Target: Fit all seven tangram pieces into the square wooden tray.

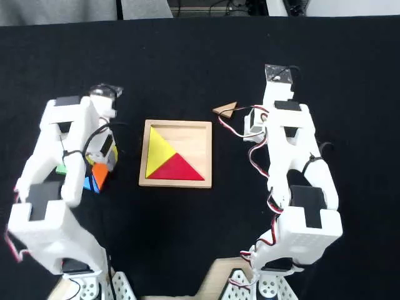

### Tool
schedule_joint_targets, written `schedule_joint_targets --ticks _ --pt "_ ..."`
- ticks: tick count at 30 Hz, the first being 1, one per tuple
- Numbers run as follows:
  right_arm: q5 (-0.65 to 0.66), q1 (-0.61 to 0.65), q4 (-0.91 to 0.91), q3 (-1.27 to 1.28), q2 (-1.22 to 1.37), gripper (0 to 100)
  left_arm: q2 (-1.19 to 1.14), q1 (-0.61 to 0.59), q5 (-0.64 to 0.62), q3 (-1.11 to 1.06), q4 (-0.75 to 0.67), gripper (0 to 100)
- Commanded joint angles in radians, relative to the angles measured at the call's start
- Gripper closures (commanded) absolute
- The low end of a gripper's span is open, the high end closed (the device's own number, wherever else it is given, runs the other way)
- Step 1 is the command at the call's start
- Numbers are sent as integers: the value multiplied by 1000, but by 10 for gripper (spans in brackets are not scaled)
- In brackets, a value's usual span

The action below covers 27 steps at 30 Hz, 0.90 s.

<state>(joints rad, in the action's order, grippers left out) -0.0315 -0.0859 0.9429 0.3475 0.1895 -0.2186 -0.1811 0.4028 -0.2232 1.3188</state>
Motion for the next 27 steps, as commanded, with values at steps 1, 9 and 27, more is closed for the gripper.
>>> schedule_joint_targets --ticks 1,9,27 --pt "9 12 -15 -7 -61 833 189 50 -35 -28 26 920" --pt "9 11 -15 -7 -61 833 427 191 -104 -156 21 919" --pt "11 12 -14 -7 -62 833 457 -45 -259 -456 -181 687"
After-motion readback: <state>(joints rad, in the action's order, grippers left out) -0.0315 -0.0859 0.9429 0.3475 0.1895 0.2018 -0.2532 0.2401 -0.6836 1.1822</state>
